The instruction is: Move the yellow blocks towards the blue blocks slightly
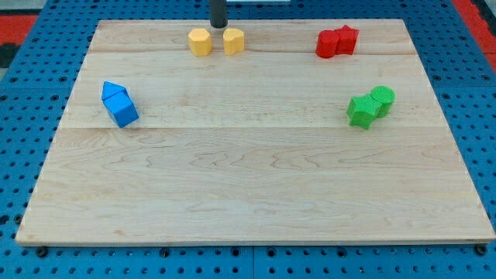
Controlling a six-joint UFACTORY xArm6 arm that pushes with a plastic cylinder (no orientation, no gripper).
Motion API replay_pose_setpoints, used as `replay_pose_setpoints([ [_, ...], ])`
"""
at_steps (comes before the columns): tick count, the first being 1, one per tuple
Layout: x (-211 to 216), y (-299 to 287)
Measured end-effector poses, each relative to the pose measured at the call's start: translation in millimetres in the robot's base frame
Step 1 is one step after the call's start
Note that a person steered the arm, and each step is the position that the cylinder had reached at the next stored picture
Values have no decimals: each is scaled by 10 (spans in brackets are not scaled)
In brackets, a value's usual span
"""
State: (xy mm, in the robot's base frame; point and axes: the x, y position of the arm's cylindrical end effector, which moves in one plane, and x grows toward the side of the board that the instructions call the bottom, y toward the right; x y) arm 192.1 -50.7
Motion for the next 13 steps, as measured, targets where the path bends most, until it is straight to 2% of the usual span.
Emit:
replay_pose_setpoints([
  [1, 56, 300],
  [2, 576, 499],
  [3, 614, 447],
  [4, 369, 358],
  [6, 915, 200],
  [8, 557, 693],
  [9, 179, 647],
  [10, 17, 78],
  [11, 448, 10],
  [12, 672, -266],
  [13, 449, -82],
])
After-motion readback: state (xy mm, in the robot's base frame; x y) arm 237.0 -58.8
